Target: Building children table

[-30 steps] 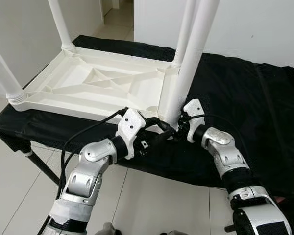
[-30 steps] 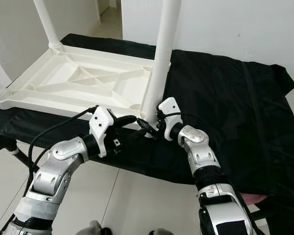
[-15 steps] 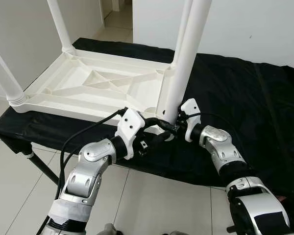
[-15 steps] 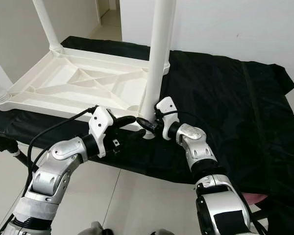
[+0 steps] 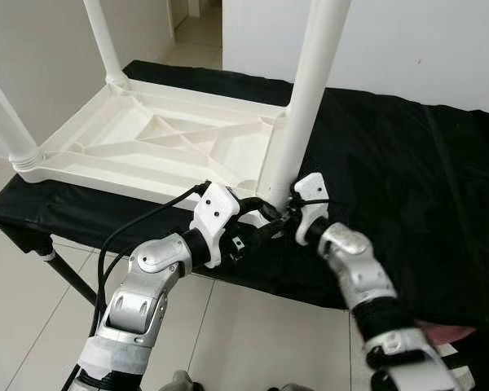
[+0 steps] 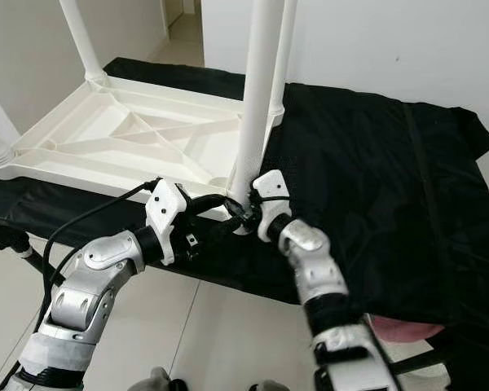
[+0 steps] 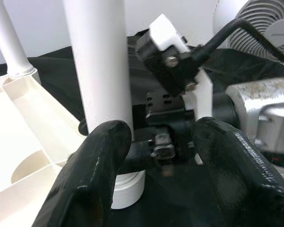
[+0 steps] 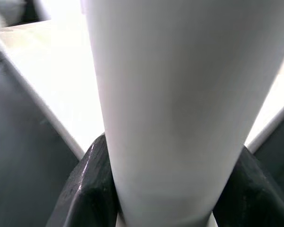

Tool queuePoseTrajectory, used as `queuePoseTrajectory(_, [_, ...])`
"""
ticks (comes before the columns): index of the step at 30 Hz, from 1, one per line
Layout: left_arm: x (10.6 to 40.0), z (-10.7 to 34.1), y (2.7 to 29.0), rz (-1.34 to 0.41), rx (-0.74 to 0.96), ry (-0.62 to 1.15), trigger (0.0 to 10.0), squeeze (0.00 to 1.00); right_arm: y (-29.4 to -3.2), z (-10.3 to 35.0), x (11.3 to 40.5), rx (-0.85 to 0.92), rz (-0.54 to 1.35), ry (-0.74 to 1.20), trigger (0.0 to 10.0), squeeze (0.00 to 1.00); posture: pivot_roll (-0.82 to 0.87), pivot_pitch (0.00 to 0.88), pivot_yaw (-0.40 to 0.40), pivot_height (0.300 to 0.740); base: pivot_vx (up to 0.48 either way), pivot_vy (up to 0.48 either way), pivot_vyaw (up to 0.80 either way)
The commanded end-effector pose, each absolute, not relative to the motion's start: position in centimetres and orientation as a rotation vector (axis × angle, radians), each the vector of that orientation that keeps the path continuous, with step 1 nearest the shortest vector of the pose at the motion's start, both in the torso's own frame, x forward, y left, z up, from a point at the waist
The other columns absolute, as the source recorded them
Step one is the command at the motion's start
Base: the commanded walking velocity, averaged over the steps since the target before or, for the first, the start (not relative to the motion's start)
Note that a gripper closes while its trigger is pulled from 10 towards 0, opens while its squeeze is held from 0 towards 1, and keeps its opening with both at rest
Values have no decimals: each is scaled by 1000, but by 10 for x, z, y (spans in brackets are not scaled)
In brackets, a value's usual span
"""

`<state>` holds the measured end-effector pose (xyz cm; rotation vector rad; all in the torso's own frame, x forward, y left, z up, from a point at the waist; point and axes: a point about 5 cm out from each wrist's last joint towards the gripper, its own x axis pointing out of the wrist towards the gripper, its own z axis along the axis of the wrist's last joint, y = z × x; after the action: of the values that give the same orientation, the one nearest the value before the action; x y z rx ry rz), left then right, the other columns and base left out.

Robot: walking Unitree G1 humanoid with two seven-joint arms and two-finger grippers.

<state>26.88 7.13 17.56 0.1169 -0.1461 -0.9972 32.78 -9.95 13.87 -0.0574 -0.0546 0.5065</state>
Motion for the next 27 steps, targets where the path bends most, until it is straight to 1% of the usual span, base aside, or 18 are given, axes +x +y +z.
queuePoseTrajectory(1, [270, 174, 75, -903, 108, -137, 10000, 0, -107, 141, 326, -18, 303, -58, 10000, 0, -36, 58, -13, 740, 0, 0, 0])
queuePoseTrajectory(2, [270, 174, 75, -903, 108, -137, 10000, 0, -107, 141, 326, -18, 303, -58, 10000, 0, -36, 58, -13, 740, 0, 0, 0])
queuePoseTrajectory(4, [269, 174, 75, -903, 107, -135, 10000, 0, -103, 142, 321, -19, 210, -74, 10000, 0, -35, 57, -16, 740, 0, 0, 0])
queuePoseTrajectory(7, [269, 174, 74, -901, 104, -136, 10000, 0, -95, 142, 315, -7, 143, -84, 10000, 0, -30, 56, -21, 740, 0, 0, 0])
queuePoseTrajectory(9, [269, 175, 75, -898, 103, -138, 10000, 0, -88, 143, 313, 13, 151, -87, 10000, 0, -26, 52, -25, 740, 0, 0, 0])
queuePoseTrajectory(12, [269, 175, 75, -896, 104, -139, 10000, 0, -83, 146, 311, 11, 173, -91, 10000, 0, -28, 48, -26, 740, 0, 0, 0])
queuePoseTrajectory(13, [269, 175, 75, -896, 106, -139, 10000, 0, -85, 147, 311, 8, 165, -92, 10000, 110, -28, 45, -30, 740, 0, 0, 0])
queuePoseTrajectory(14, [269, 174, 74, -896, 107, -139, 10000, 0, -89, 148, 311, 7, 157, -92, 10000, 1000, -28, 45, -30, 740, 0, 0, 0])
queuePoseTrajectory(18, [270, 174, 75, -893, 108, -139, 10000, 0, -96, 152, 312, 12, 164, -112, 10000, 1000, -28, 42, -30, 740, 0, 0, 0])
queuePoseTrajectory(21, [270, 175, 75, -894, 110, -139, 10000, 0, -99, 155, 312, 19, 220, -117, 10000, 1000, -29, 46, -26, 740, 0, 0, 0])
queuePoseTrajectory(22, [271, 175, 76, -894, 113, -140, 10000, 0, -100, 155, 312, 29, 286, -109, 10000, 553, -33, 48, -20, 740, 0, 0, 0])
queuePoseTrajectory(23, [272, 176, 76, -892, 113, -142, 10000, 0, -102, 156, 312, 36, 357, -103, 10000, 0, -41, 50, -16, 740, 0, 0, 0])
queuePoseTrajectory(25, [273, 178, 77, -890, 112, -145, 10000, 0, -108, 157, 313, 19, 454, -97, 10000, 0, -41, 50, -16, 740, 0, 0, 0])
queuePoseTrajectory(27, [274, 177, 76, -889, 111, -145, 10000, 0, -111, 157, 313, 0, 482, -95, 10000, 0, -46, 45, -17, 740, 0, 0, 0])
